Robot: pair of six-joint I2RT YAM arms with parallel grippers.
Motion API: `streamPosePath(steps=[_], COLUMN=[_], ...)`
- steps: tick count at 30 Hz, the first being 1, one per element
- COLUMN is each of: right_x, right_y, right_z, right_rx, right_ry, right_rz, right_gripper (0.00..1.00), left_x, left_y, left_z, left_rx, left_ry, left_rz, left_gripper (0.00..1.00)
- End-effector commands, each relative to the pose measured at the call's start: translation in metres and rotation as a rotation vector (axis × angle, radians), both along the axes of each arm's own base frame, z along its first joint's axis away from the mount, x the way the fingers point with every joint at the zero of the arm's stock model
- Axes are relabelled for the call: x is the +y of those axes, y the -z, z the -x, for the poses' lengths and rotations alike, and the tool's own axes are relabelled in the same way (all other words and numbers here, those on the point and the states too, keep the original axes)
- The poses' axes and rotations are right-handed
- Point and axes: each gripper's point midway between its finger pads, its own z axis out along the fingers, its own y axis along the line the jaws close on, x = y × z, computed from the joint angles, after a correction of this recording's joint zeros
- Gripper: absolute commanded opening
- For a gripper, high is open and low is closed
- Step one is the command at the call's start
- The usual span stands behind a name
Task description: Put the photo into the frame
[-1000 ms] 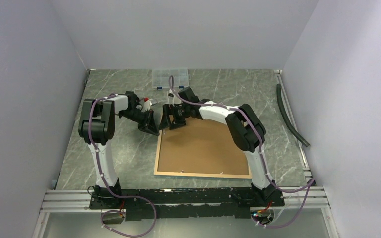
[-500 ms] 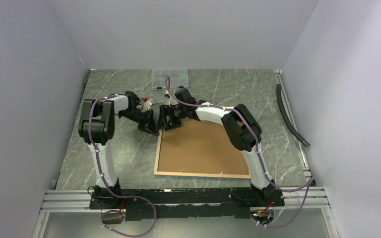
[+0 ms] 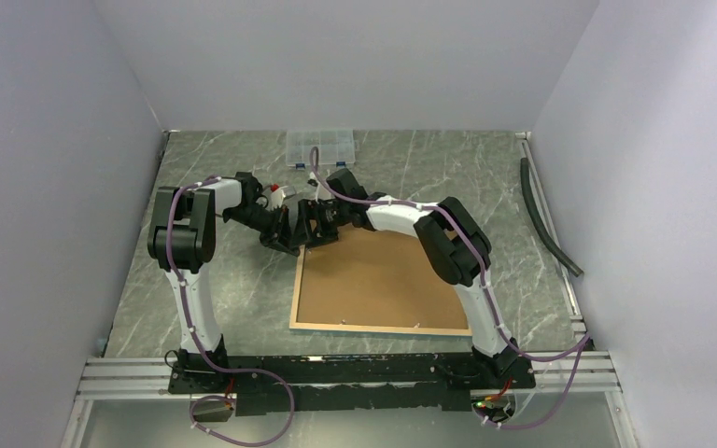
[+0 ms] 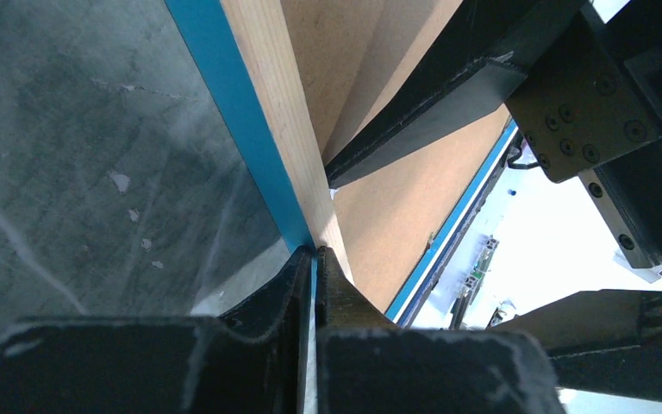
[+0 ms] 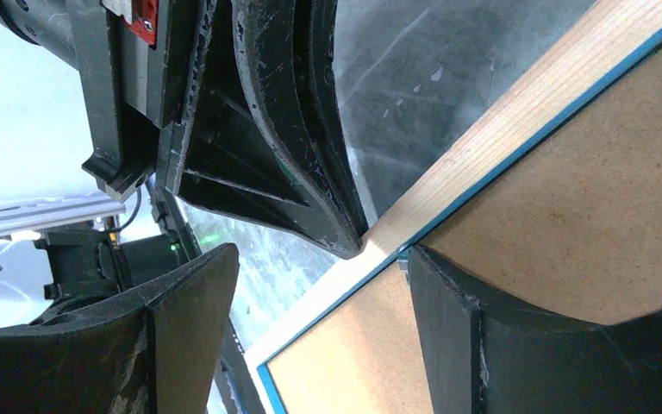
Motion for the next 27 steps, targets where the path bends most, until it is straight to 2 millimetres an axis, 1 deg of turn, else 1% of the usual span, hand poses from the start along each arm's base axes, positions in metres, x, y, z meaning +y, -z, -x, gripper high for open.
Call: streamPosePath(steps=[1, 3, 4, 9, 11, 13, 17, 23, 27], right_x=[0.006, 0.005, 0.002, -0.019, -0.024, -0.025, -0.023, -0.012, -0.006], right_y=[-0.002, -0.001, 0.000, -0.010, -0.011, -0.012, -0.006, 0.007, 0.011], right_z=[0.019, 0.019, 0.016, -0.013, -0.019, -0.021, -0.017, 0.003, 0.014], right_rx=[0.041, 0.044, 0.039, -0.015, -0.033, -0.040, -0.026, 0.013, 0.036], right_ry=[-0.032, -0.034, -0.027, 0.042, 0.053, 0.053, 0.044, -0.005, -0.030], right_rz=[-0.031, -0.025, -0.008, -0.002, 0.004, 0.003, 0.009, 0.013, 0.011], right_gripper=[0.76, 0.76, 0.76, 0.80, 0.81, 0.81, 0.81, 0.79, 0.78], left_x=[0.008, 0.008, 0.008, 0.010, 0.011, 0.011, 0.011, 0.011, 0.011], left_y=[0.024, 0.024, 0.023, 0.020, 0.020, 0.020, 0.019, 0.020, 0.019], left_z=[0.000, -0.002, -0.003, -0.003, -0.003, -0.003, -0.004, -0.005, -0.006], left_rx=[-0.036, -0.042, -0.045, -0.051, -0.051, -0.052, -0.055, -0.051, -0.057], left_ry=[0.031, 0.031, 0.030, 0.027, 0.027, 0.027, 0.026, 0.024, 0.023], left_rz=[-0.090, -0.094, -0.095, -0.097, -0.098, -0.099, -0.097, -0.098, -0.098], left_gripper=[0.07, 0.07, 0.07, 0.07, 0.07, 0.07, 0.07, 0.06, 0.06])
